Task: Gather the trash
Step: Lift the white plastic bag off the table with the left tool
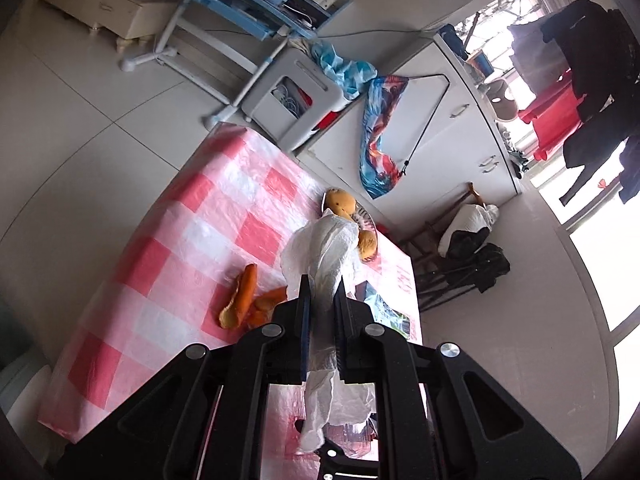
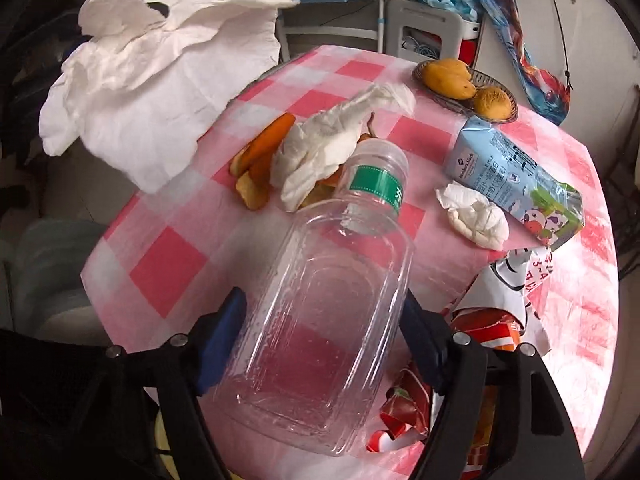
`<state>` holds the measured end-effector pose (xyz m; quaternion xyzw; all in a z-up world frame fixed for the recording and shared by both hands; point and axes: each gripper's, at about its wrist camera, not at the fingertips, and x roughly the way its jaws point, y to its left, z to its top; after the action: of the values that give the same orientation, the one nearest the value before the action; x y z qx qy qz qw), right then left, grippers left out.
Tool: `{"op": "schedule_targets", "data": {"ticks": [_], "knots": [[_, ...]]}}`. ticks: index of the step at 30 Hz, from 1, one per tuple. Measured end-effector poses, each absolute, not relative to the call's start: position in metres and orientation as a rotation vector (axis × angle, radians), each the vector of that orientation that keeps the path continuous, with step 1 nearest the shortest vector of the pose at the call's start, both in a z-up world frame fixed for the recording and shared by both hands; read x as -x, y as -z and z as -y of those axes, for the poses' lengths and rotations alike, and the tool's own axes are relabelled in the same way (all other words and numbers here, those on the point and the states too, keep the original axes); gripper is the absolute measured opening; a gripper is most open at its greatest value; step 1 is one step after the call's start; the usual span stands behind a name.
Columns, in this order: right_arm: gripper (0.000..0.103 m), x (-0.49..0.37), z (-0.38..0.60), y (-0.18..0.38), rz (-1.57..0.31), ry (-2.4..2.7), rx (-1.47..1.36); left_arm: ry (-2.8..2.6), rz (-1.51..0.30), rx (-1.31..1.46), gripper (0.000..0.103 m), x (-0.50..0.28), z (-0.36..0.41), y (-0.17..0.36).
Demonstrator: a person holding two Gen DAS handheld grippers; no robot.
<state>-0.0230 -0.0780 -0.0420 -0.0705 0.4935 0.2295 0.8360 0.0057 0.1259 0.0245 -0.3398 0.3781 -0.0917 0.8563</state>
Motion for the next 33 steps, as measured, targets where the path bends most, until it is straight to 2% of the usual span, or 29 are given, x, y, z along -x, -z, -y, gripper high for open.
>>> {"op": "schedule_targets", "data": {"ticks": [2, 4, 6, 8, 13, 17, 23, 24, 29, 33], "knots": [[0.07, 0.022, 0.088, 0.036, -1.023, -0.452, 0.144, 0.187, -0.808, 0.684, 0.009, -0.007, -0.122, -0.022], [0.075, 0.024, 0.097, 0.019, -0.94, -0.436, 0.11, 0.187, -0.822, 0.663, 0.009, -0.008, -0.119, -0.018], [0.087, 0.033, 0.1, 0.0, -0.841, -0.463, 0.091, 0.206, -0.836, 0.657, 0.009, -0.011, -0.114, -0.015], [0.088, 0.044, 0.095, -0.014, -0.767, -0.527, 0.089, 0.222, -0.845, 0.643, 0.009, -0.012, -0.112, -0.014], [0.088, 0.05, 0.073, 0.002, -0.821, -0.525, 0.208, 0.234, -0.858, 0.574, 0.009, -0.011, -0.101, -0.015], [0.088, 0.044, 0.081, 0.016, -0.896, -0.499, 0.199, 0.253, -0.91, 0.44, 0.01, -0.014, -0.08, -0.012], [0.088, 0.032, 0.097, 0.027, -0.975, -0.477, 0.138, 0.207, -0.967, 0.323, 0.027, -0.014, -0.067, -0.003], [0.088, 0.034, 0.097, 0.027, -0.974, -0.475, 0.135, 0.193, -0.982, 0.336, 0.032, -0.016, -0.07, -0.001], [0.088, 0.039, 0.095, 0.018, -0.927, -0.497, 0.136, 0.14, -1.02, 0.374, 0.034, -0.017, -0.087, 0.012], [0.088, 0.042, 0.085, 0.011, -0.875, -0.534, 0.18, 0.112, -1.09, 0.368, 0.047, -0.023, -0.09, 0.026]]}}
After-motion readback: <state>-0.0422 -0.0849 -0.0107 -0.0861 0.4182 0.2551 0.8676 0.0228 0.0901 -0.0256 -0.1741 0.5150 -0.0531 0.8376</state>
